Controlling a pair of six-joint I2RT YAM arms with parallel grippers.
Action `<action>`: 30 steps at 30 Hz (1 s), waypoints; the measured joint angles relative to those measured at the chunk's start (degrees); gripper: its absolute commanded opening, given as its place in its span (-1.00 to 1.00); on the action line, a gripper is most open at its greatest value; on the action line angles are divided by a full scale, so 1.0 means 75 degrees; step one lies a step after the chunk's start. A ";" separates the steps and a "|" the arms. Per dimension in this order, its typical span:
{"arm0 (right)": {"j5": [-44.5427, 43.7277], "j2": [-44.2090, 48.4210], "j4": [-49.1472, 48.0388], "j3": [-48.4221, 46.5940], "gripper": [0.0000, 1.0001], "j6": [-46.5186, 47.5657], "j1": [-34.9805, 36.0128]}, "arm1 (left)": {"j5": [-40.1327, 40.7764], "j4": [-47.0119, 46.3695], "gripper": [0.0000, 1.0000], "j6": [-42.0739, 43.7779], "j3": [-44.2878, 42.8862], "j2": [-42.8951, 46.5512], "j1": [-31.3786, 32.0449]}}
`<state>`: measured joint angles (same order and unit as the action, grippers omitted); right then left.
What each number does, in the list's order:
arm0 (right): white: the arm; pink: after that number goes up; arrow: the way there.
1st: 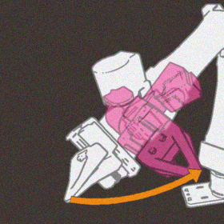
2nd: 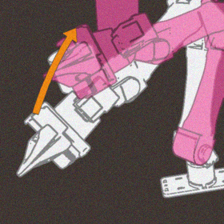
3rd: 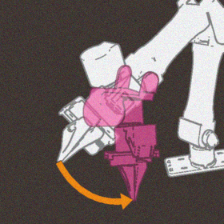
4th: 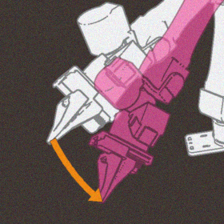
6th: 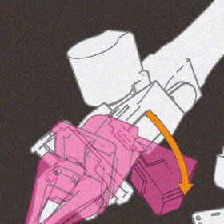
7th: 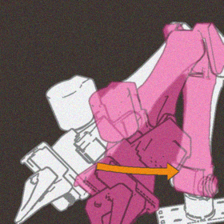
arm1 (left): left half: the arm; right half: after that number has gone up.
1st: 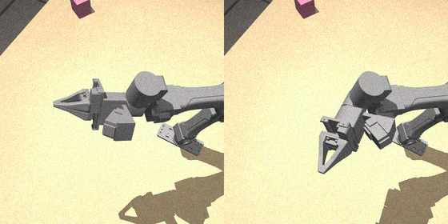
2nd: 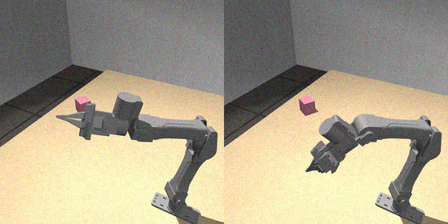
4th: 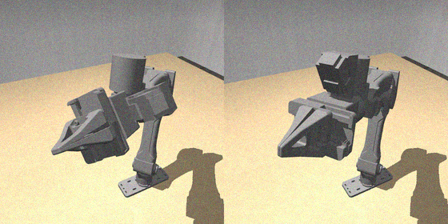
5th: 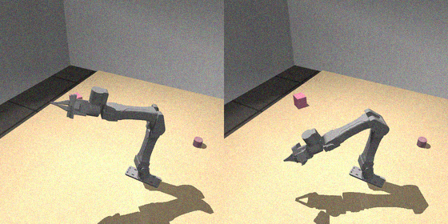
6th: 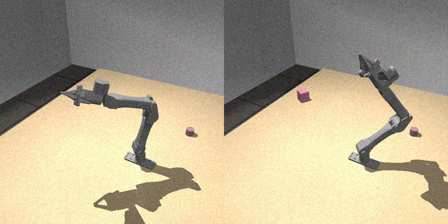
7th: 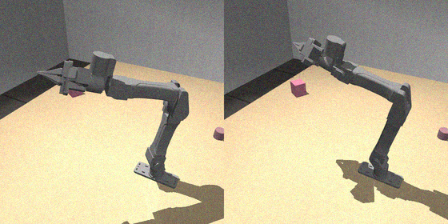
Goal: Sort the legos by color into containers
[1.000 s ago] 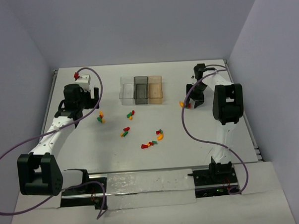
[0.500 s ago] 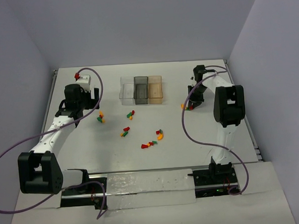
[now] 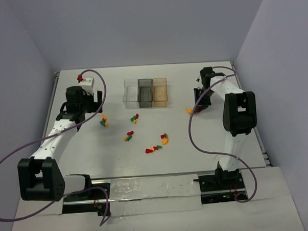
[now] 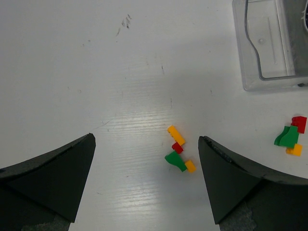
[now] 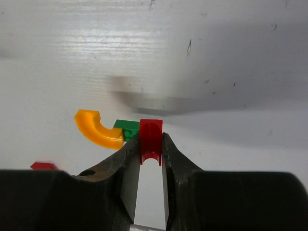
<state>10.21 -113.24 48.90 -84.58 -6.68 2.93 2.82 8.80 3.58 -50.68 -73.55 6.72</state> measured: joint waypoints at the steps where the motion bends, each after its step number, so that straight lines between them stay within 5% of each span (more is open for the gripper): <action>1: 0.0013 0.0071 -0.0021 0.0063 -1.00 0.0029 0.0006 | -0.0040 0.0048 0.99 0.0006 -0.0035 0.0006 0.0000; 7: 0.0396 0.0678 -0.0318 0.0540 -1.00 0.0239 0.0128 | -0.1102 0.0558 0.98 -0.0041 -0.0320 0.0196 0.0000; 17: 0.0660 0.1906 -0.1230 0.0822 -1.00 0.0570 0.1732 | -0.5406 0.0836 0.94 -0.1305 -0.0522 0.0455 0.0034; 23: 0.0913 0.2020 -0.1526 0.0805 -1.00 0.0471 0.2698 | -0.7136 -0.0816 0.81 -0.3241 0.0125 0.0238 0.0158; 30: 0.1100 0.2009 -0.1679 0.0482 -1.00 0.0023 0.3221 | -0.7651 -0.2393 0.62 -0.5048 0.0834 -0.0307 0.0642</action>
<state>18.46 -98.17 36.31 -80.96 -6.51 27.08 -54.57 -9.15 -34.27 -44.42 -75.85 11.54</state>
